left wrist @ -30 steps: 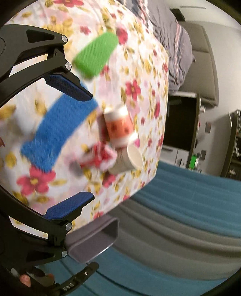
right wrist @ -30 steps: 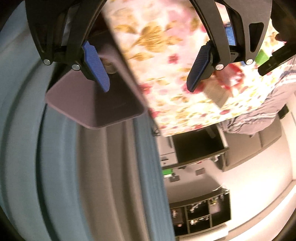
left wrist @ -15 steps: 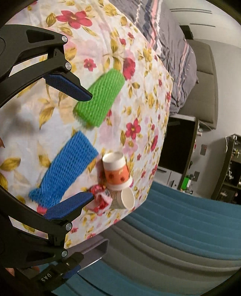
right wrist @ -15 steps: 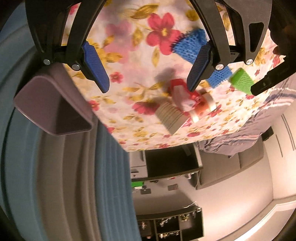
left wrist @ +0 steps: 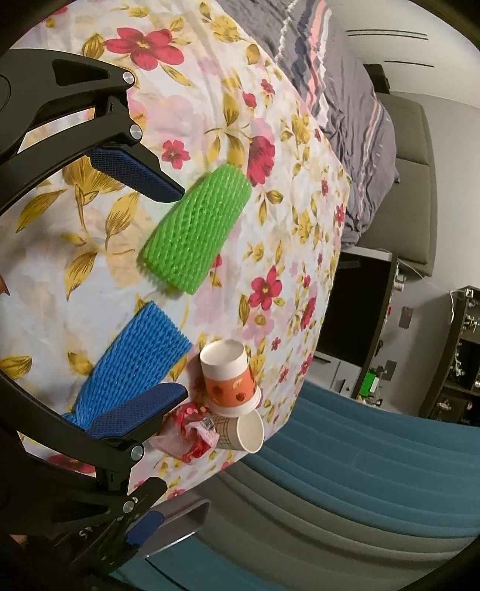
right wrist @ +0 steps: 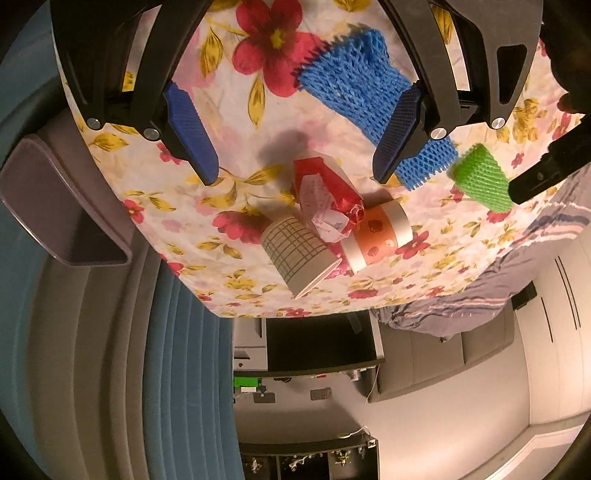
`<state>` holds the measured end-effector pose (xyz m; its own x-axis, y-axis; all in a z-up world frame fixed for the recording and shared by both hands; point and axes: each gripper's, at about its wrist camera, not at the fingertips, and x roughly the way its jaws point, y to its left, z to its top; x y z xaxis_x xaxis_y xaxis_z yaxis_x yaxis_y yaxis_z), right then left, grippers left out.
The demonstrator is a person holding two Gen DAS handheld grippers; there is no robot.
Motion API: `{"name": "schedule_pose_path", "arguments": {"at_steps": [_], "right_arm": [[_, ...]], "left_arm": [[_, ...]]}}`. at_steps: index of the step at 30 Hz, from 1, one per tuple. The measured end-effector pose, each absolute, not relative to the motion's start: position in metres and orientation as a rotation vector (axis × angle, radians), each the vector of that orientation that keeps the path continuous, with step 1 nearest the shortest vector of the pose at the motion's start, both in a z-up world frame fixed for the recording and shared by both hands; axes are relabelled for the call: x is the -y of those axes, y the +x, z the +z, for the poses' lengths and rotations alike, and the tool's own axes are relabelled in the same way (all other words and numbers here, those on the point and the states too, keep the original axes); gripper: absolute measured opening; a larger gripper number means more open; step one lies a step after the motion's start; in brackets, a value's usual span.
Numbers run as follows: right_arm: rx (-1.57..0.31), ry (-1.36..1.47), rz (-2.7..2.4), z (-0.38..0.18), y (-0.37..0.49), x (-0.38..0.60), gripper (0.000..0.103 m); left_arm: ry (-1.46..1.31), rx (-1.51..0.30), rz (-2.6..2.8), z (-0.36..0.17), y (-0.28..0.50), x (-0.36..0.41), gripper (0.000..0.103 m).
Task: Collect trash
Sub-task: 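Move both grippers back to the remaining trash on the bed, then grasp the red snack wrapper with the right gripper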
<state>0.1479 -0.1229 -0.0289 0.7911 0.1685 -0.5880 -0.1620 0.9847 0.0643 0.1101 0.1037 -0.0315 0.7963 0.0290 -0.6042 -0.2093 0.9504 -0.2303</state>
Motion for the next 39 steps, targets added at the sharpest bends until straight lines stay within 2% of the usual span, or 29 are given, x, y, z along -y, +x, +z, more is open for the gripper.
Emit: {"name": "schedule_pose_path", "arguments": {"at_steps": [8, 13, 16, 19, 23, 29, 39], "right_arm": [[-0.662, -0.003, 0.183, -0.039, 0.163, 0.113, 0.083], [-0.676, -0.022, 0.188, -0.041, 0.175, 0.104, 0.076], [-0.676, -0.042, 0.206, -0.04, 0.18, 0.095, 0.07], [-0.692, -0.057, 0.214, -0.042, 0.187, 0.088, 0.056], [-0.717, -0.072, 0.216, -0.048, 0.194, 0.086, 0.028], [-0.701, -0.087, 0.213, -0.047, 0.185, 0.092, 0.009], [-0.639, 0.002, 0.19, -0.034, 0.15, 0.128, 0.008]], "left_arm": [[-0.32, -0.649, 0.148, -0.04, 0.114, -0.124, 0.097], [-0.336, -0.655, 0.157, -0.045, 0.116, -0.133, 0.097], [-0.34, -0.659, 0.148, -0.047, 0.117, -0.133, 0.097], [-0.334, -0.658, 0.14, -0.048, 0.119, -0.133, 0.097], [-0.331, -0.657, 0.131, -0.049, 0.12, -0.134, 0.096], [-0.333, -0.671, 0.132, -0.052, 0.122, -0.137, 0.096], [-0.314, -0.706, 0.086, -0.056, 0.124, -0.126, 0.096]]}}
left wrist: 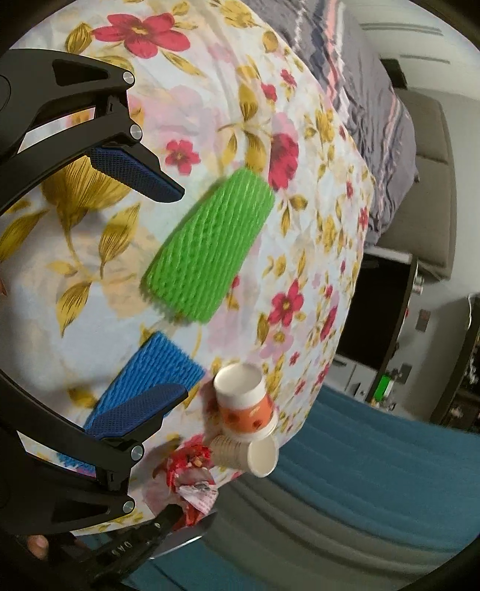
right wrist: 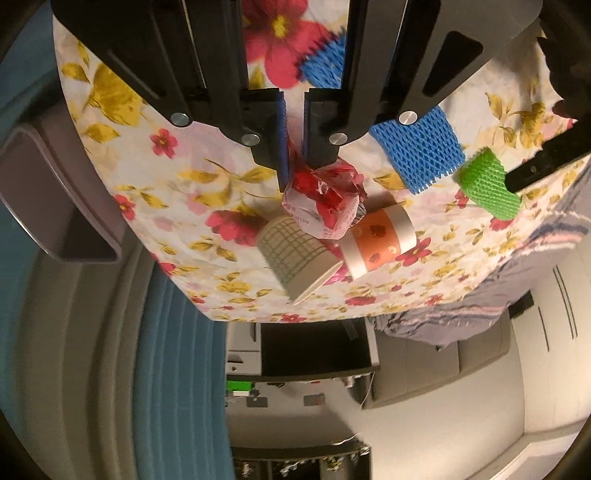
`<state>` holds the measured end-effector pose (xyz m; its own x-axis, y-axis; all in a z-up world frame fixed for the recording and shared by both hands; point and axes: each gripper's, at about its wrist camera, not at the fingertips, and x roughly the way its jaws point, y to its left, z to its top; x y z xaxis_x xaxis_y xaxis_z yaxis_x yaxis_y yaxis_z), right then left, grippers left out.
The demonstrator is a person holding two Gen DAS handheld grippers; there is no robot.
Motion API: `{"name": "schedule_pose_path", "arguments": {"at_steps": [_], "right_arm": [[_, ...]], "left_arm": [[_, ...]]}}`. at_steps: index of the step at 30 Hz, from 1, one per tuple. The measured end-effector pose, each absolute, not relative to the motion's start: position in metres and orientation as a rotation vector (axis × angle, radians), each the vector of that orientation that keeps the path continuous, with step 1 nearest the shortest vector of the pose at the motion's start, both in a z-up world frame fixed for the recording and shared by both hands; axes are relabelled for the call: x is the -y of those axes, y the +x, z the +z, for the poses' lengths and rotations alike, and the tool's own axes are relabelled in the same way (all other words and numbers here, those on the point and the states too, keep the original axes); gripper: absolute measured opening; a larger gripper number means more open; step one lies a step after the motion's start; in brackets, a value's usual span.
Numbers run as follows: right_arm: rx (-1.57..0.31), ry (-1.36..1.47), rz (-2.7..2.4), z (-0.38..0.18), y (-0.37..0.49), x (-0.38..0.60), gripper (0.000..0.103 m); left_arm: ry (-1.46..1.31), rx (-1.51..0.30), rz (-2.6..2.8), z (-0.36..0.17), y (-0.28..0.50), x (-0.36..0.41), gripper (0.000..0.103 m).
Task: Collect trash
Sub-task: 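Grasp the red snack wrapper with the right gripper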
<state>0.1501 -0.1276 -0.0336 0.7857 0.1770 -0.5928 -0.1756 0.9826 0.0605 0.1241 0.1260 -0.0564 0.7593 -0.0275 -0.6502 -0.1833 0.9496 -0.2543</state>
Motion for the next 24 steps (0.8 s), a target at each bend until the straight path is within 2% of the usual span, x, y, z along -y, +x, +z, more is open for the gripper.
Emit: {"name": "schedule_pose_path", "arguments": {"at_steps": [10, 17, 21, 24], "right_arm": [[-0.625, 0.076, 0.157, -0.027, 0.127, 0.164, 0.008], [-0.625, 0.097, 0.146, -0.027, 0.118, 0.182, 0.008], [-0.621, 0.103, 0.144, -0.026, 0.115, 0.189, 0.008], [-0.623, 0.107, 0.144, -0.027, 0.115, 0.191, 0.008]], "left_arm": [[-0.157, -0.779, -0.055, -0.067, 0.139, -0.049, 0.096], [-0.123, -0.882, -0.065, -0.085, 0.16, -0.026, 0.096], [-0.08, -0.912, -0.056, -0.093, 0.164, -0.017, 0.088], [-0.057, -0.907, -0.047, -0.092, 0.162, -0.012, 0.073]]}}
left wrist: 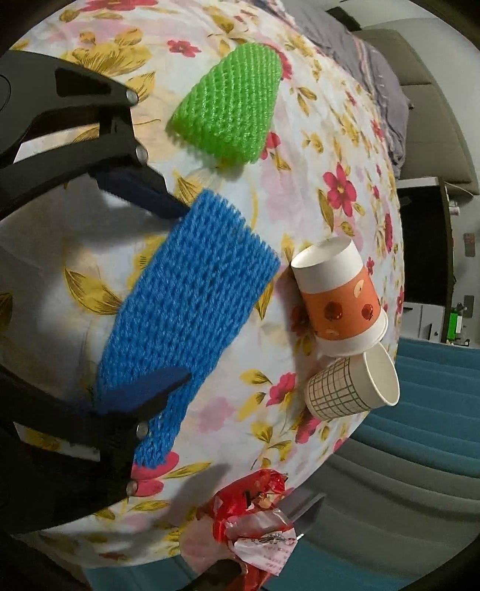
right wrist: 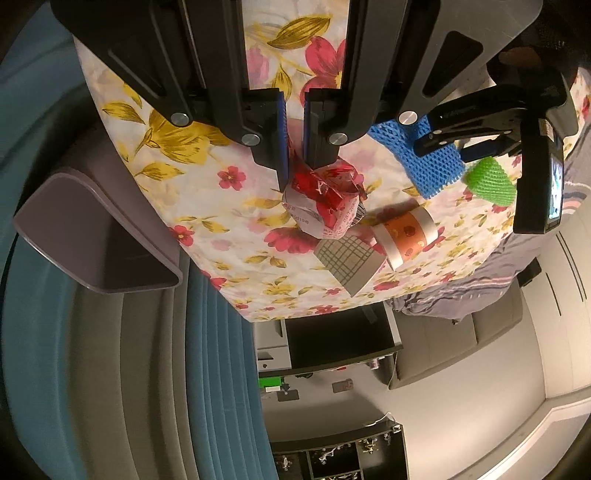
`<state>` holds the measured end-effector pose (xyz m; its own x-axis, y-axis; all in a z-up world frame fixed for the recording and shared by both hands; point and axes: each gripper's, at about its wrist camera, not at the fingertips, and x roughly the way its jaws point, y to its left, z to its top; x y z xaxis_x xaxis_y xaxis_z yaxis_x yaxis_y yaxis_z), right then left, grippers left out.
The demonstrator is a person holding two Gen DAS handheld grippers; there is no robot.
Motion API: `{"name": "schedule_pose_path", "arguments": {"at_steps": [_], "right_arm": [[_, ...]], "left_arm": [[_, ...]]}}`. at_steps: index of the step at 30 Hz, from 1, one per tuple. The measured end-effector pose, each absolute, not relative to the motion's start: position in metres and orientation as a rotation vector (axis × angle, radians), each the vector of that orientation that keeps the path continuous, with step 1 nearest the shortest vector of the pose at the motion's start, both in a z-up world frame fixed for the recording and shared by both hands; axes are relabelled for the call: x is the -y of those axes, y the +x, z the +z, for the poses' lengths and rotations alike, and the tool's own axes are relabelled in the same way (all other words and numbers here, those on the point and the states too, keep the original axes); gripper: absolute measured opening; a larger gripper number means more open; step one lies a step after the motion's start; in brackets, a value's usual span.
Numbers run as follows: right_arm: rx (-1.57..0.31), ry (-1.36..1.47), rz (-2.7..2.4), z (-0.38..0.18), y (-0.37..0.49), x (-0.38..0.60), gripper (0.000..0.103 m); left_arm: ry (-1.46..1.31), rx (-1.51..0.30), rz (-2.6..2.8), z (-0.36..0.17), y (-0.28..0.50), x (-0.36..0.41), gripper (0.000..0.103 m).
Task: Collect trash
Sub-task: 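Grasp the red snack wrapper with the right gripper, then grasp the blue foam net sleeve with the left gripper while the right gripper holds the wrapper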
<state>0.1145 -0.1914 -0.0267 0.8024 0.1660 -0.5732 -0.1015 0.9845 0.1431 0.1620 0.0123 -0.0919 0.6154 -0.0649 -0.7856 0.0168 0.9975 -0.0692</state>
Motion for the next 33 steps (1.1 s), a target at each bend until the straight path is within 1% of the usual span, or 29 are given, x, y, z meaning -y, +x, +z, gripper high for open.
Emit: {"name": "schedule_pose_path", "arguments": {"at_steps": [1, 2, 3, 4, 5, 7, 9, 10, 13, 22, 33], "right_arm": [[-0.624, 0.109, 0.144, -0.027, 0.114, 0.192, 0.008], [-0.624, 0.111, 0.146, -0.027, 0.114, 0.192, 0.008], [-0.624, 0.112, 0.147, -0.027, 0.113, 0.192, 0.008], [-0.623, 0.112, 0.148, -0.027, 0.113, 0.192, 0.008], [-0.623, 0.113, 0.148, -0.027, 0.113, 0.191, 0.008], [-0.624, 0.111, 0.147, -0.027, 0.113, 0.191, 0.008], [-0.624, 0.112, 0.147, -0.027, 0.113, 0.191, 0.008], [-0.624, 0.112, 0.146, -0.027, 0.112, 0.191, 0.008], [-0.614, 0.111, 0.146, -0.025, 0.11, 0.192, 0.008], [-0.599, 0.09, 0.142, -0.021, 0.103, 0.195, 0.008], [-0.579, 0.106, 0.156, -0.013, 0.098, 0.206, 0.008]], "left_arm": [[-0.054, -0.903, -0.047, -0.091, 0.161, -0.012, 0.065], [-0.053, -0.9, -0.049, -0.091, 0.16, -0.011, 0.062], [-0.052, -0.897, -0.051, -0.09, 0.16, -0.011, 0.054], [-0.051, -0.895, -0.056, -0.09, 0.16, -0.01, 0.045], [-0.054, -0.893, -0.066, -0.089, 0.16, -0.009, 0.039], [-0.06, -0.895, -0.095, -0.088, 0.159, -0.006, 0.02], [-0.052, -0.889, -0.113, -0.088, 0.157, 0.0, 0.012], [-0.044, -0.884, -0.116, -0.087, 0.155, 0.003, 0.01], [-0.051, -0.876, -0.133, -0.084, 0.15, 0.006, 0.009], [-0.124, -0.797, -0.131, -0.061, 0.132, -0.008, 0.009], [-0.145, -0.72, -0.136, -0.032, 0.121, -0.012, 0.009]]}}
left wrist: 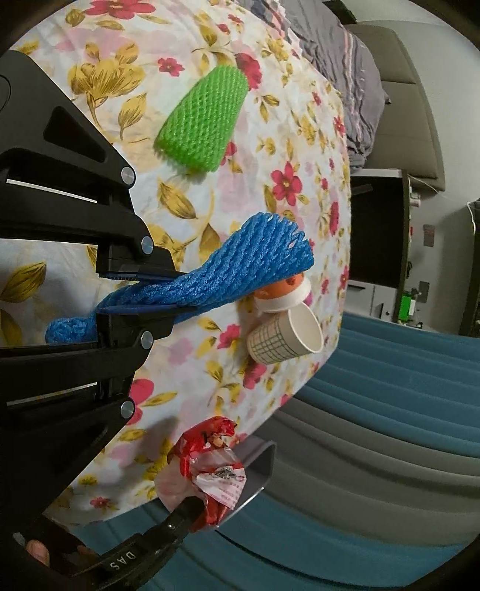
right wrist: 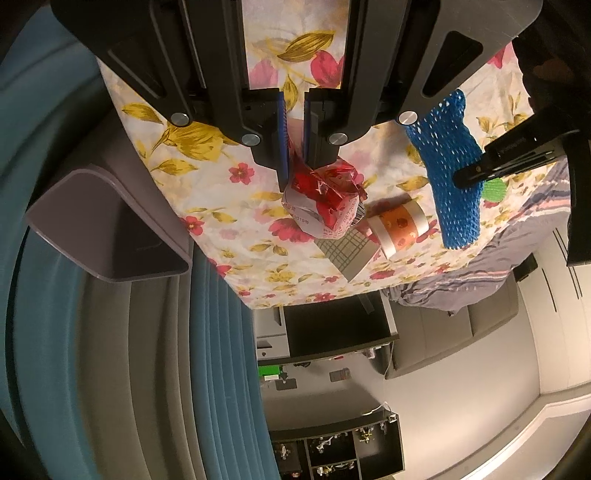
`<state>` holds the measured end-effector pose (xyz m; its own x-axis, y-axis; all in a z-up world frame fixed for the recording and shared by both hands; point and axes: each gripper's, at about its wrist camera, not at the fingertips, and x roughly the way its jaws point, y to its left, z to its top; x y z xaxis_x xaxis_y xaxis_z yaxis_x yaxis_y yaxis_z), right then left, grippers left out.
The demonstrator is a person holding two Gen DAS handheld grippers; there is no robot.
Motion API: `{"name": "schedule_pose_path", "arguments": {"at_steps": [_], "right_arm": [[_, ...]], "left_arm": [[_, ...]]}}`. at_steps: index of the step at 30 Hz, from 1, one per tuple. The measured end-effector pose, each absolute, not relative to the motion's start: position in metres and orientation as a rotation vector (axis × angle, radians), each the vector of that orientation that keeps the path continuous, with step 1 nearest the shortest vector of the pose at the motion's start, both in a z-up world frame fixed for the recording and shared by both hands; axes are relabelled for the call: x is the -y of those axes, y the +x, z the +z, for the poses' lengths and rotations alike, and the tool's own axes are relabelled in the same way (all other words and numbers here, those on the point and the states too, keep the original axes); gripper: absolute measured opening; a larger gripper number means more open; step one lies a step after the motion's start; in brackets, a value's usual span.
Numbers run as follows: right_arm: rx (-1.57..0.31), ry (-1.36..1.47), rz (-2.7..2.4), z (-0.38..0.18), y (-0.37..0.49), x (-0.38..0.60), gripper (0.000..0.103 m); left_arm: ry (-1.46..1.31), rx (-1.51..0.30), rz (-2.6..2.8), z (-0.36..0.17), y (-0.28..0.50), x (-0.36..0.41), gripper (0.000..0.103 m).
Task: Collect trash
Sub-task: 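Grasp the blue foam net sleeve with the left gripper while the right gripper holds the wrapper, then carry the blue net sleeve and red wrapper over the grey bin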
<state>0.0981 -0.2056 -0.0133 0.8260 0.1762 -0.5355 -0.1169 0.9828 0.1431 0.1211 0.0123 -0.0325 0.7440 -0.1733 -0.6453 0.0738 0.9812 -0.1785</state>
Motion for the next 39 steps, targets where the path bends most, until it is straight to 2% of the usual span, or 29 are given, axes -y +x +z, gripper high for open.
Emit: {"name": "schedule_pose_path", "arguments": {"at_steps": [15, 28, 39], "right_arm": [[-0.53, 0.118, 0.097, 0.002, 0.093, 0.249, 0.008], [-0.459, 0.122, -0.076, 0.025, 0.109, 0.322, 0.008], [-0.486, 0.12, -0.223, 0.011, 0.138, 0.373, 0.008]], "left_arm": [[-0.145, -0.689, -0.227, -0.008, 0.132, 0.02, 0.009], [-0.09, -0.647, -0.422, 0.03, 0.177, 0.116, 0.009], [-0.048, -0.66, -0.574, 0.035, 0.219, 0.212, 0.009]]}}
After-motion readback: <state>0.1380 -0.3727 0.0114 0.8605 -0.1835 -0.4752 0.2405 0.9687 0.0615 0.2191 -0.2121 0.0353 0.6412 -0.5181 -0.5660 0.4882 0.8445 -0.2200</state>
